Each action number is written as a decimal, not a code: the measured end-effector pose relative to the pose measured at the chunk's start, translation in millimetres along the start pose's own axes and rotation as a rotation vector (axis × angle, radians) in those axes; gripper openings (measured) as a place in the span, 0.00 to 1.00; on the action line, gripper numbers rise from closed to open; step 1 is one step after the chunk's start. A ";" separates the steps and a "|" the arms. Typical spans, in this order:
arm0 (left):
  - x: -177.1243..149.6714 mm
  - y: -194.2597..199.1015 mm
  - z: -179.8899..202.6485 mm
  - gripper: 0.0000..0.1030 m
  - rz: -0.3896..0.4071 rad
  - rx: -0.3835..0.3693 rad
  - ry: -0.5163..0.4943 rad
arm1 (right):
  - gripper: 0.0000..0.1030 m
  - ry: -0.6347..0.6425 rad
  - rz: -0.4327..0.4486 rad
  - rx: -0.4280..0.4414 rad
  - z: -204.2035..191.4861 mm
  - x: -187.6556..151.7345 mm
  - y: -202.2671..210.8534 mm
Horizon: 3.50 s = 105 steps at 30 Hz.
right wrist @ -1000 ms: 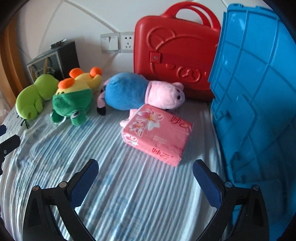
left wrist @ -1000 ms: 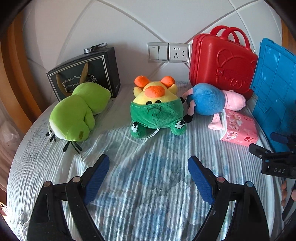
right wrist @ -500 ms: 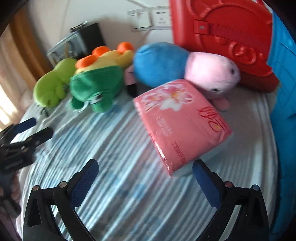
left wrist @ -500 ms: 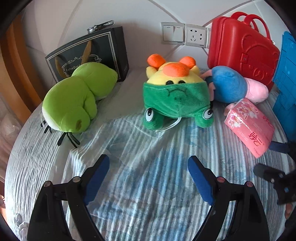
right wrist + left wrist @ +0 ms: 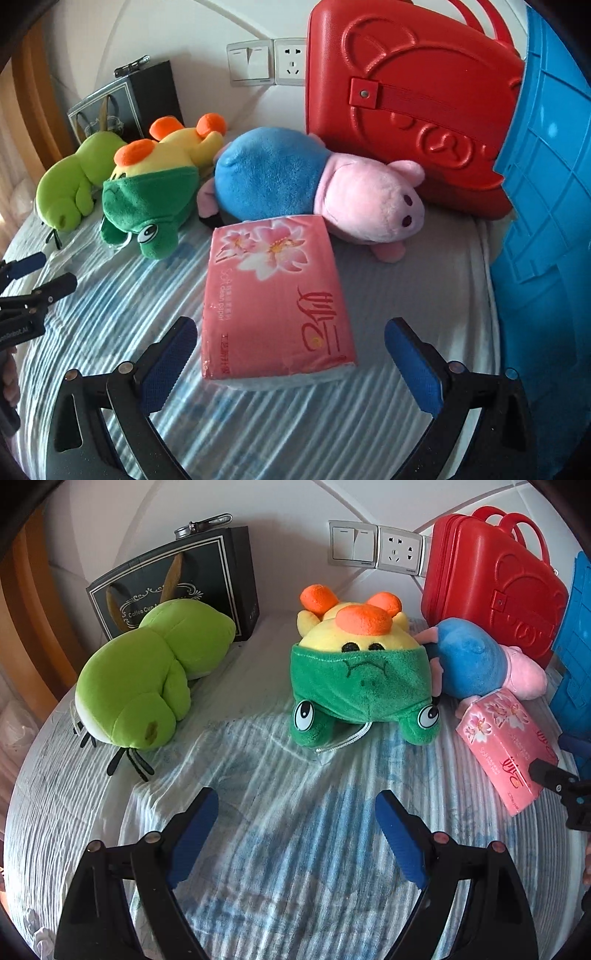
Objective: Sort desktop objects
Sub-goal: 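Close the right tool on the pink tissue pack while the left tool grasps the blue-and-pink pig, then lift the tissue pack with the right tool while the left tool lifts the pig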
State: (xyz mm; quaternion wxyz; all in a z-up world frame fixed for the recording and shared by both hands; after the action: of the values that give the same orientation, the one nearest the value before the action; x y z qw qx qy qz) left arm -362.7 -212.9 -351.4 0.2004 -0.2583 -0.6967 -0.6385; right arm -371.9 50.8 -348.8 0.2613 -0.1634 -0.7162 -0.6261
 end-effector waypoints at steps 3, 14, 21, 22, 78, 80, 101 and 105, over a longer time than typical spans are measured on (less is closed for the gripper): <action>18.5 1.6 6.6 0.85 0.033 -0.014 -0.011 | 1.00 -0.008 -0.017 0.006 -0.9 -0.1 -12.5; 53.7 -1.3 79.6 0.84 0.089 -0.097 -0.136 | 0.89 -0.161 0.017 -0.084 29.9 -16.9 -12.0; 56.3 -8.3 106.3 0.79 0.086 -0.164 -0.158 | 0.89 -0.311 0.050 -0.214 85.2 -48.9 17.0; 58.9 -11.1 113.0 0.79 0.084 -0.175 -0.168 | 0.89 -0.328 0.052 -0.228 91.1 -50.2 19.4; -148.0 151.4 -14.6 0.06 0.054 -0.037 -0.036 | 0.87 -0.199 -0.085 -0.109 -46.6 -192.2 94.3; -137.1 161.6 -12.2 0.06 0.081 -0.034 -0.043 | 0.85 -0.200 -0.064 -0.118 -47.8 -187.2 100.9; -40.0 314.2 15.3 0.06 0.434 -0.090 -0.033 | 0.84 -0.141 0.414 -0.155 -85.2 -81.5 305.6; -27.0 343.4 25.5 0.06 0.502 -0.115 -0.041 | 0.84 -0.153 0.483 -0.200 -82.4 -75.6 346.1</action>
State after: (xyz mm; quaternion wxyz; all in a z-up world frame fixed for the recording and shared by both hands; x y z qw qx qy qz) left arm -128.7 -172.8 -100.5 0.3235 -0.4471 -0.5771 -0.6020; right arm -102.4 33.1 -105.1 0.3310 -0.4013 -0.6088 -0.5990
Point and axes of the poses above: each gripper's, at about its wrist camera, not at the fingertips, and y roughly against the way its jaws point, z to its right, x to its top, the point moved 10 cm from there along -y, roughly the way its jaws point, and after that the axes turned 6 degrees about -y, right-handed, at the moved point
